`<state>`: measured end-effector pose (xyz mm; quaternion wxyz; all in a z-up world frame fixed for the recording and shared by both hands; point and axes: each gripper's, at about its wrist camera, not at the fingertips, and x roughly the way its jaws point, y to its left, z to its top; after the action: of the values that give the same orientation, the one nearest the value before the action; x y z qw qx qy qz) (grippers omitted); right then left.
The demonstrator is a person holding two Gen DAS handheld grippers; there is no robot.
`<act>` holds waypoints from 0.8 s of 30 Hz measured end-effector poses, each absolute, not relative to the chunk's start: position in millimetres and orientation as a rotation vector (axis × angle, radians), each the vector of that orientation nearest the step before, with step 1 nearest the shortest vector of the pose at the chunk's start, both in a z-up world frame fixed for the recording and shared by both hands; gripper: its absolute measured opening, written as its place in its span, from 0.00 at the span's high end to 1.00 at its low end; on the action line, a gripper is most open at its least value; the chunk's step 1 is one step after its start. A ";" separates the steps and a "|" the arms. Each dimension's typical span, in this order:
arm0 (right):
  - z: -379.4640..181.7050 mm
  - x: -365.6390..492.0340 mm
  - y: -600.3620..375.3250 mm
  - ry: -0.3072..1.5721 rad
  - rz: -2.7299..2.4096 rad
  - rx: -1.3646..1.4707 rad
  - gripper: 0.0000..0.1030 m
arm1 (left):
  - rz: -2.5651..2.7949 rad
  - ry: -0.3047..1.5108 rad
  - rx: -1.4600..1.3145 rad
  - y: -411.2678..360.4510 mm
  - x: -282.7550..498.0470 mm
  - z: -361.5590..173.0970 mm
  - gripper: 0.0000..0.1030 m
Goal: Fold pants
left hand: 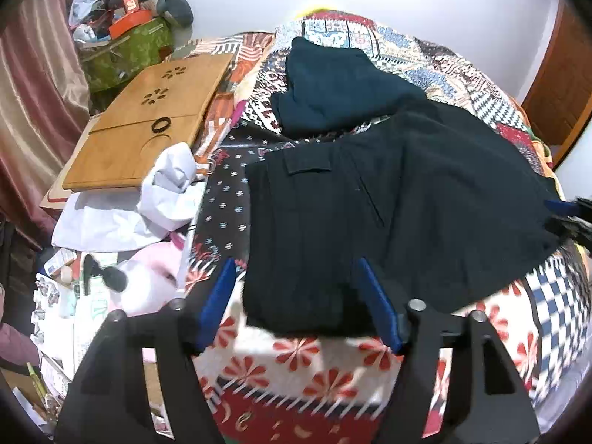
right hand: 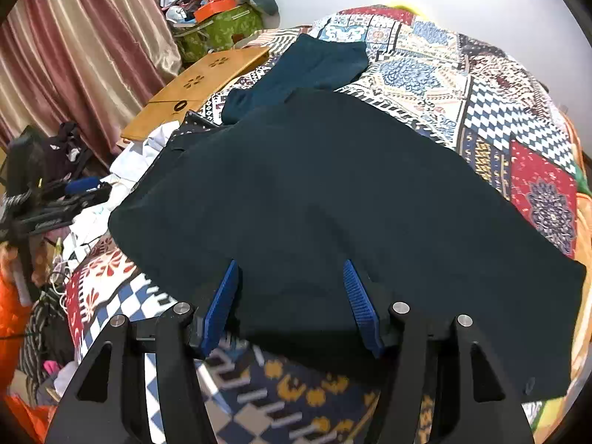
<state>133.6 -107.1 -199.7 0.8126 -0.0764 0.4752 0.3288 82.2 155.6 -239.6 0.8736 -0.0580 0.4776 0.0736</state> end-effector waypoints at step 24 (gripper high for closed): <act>-230.1 125.1 -365.6 0.959 0.116 0.421 0.46 | -0.162 1.168 -0.069 16.3 214.2 -225.5 0.17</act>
<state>125.1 -365.6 -230.1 0.8644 0.2009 0.4577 0.0553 214.2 16.3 -225.5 0.8306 -0.0325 0.5507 -0.0765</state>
